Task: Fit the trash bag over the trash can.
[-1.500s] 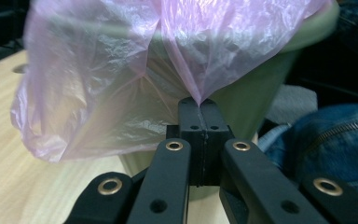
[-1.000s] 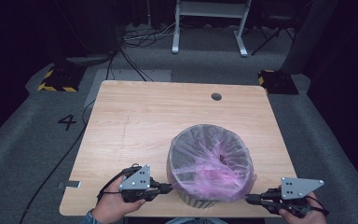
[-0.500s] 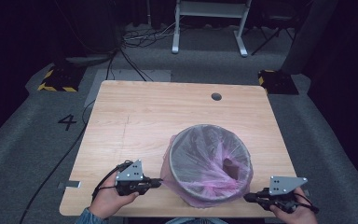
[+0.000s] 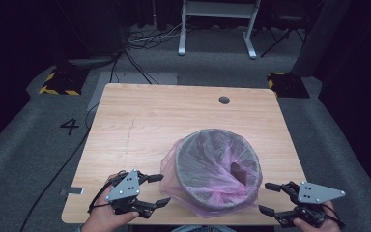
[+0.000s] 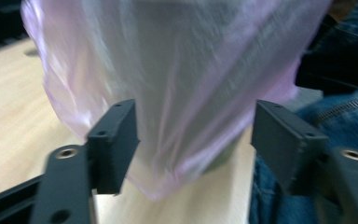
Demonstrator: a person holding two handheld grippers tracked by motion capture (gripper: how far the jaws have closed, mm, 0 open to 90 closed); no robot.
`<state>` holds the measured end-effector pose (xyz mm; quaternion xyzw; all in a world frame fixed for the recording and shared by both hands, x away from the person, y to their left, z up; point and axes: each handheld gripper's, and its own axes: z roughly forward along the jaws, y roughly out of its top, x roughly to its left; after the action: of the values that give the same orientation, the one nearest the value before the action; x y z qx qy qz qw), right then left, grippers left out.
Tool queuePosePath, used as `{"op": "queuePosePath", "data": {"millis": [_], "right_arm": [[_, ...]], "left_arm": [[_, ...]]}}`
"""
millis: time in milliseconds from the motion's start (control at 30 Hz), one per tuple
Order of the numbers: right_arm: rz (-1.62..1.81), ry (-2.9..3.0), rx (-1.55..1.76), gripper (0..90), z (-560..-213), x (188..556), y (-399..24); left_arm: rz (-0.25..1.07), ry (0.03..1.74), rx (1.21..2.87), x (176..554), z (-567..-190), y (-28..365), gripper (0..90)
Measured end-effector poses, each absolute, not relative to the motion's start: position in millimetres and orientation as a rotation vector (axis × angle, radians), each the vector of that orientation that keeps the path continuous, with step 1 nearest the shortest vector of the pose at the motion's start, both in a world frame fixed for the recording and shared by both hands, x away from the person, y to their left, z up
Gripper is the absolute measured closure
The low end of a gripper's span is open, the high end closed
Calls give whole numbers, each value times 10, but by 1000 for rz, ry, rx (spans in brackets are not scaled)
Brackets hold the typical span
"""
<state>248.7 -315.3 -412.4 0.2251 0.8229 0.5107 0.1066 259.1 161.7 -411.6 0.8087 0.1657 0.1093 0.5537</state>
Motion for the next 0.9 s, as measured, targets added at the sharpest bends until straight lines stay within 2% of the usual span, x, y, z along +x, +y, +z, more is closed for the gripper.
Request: {"op": "queuePosePath", "data": {"millis": [67,167,200,233,267,300,333,400,467,533,900], "right_arm": [[1508,2418,667,186,-4144,2582,-3032],[1506,2436,642,215,-4154,2632,-2960],[1503,2440,631,271,-4154,2655,-2936],[1501,2441,607,404,-4149,2672,-2926],[1511,2481,565,649,-4125,2694,-2931],[1511,2481,565,649,-4125,2694,-2931],[1515,2484,556,713,-4112,2705,-2935],[1509,2481,549,783,-4086,2721,-2945],[1528,2449,542,846,-4065,2753,-2966],[1539,2448,545,863,-4067,2777,-2976],[1471,2479,624,890,-4222,2917,-3034]], "left_arm": [[276,420,1906,2684,-4130,1546,268],[281,420,1914,2744,-4142,1504,297],[268,406,1912,2767,-4144,1493,364],[253,388,1905,2789,-4142,1489,474],[207,371,1885,2816,-4141,1484,665],[207,371,1885,2816,-4141,1484,770],[190,360,1883,2829,-4141,1486,770],[167,355,1891,2844,-4148,1482,893],[146,379,1921,2874,-4176,1493,900],[143,390,1921,2890,-4191,1509,900],[116,583,1986,3075,-4523,1717,900]]}}
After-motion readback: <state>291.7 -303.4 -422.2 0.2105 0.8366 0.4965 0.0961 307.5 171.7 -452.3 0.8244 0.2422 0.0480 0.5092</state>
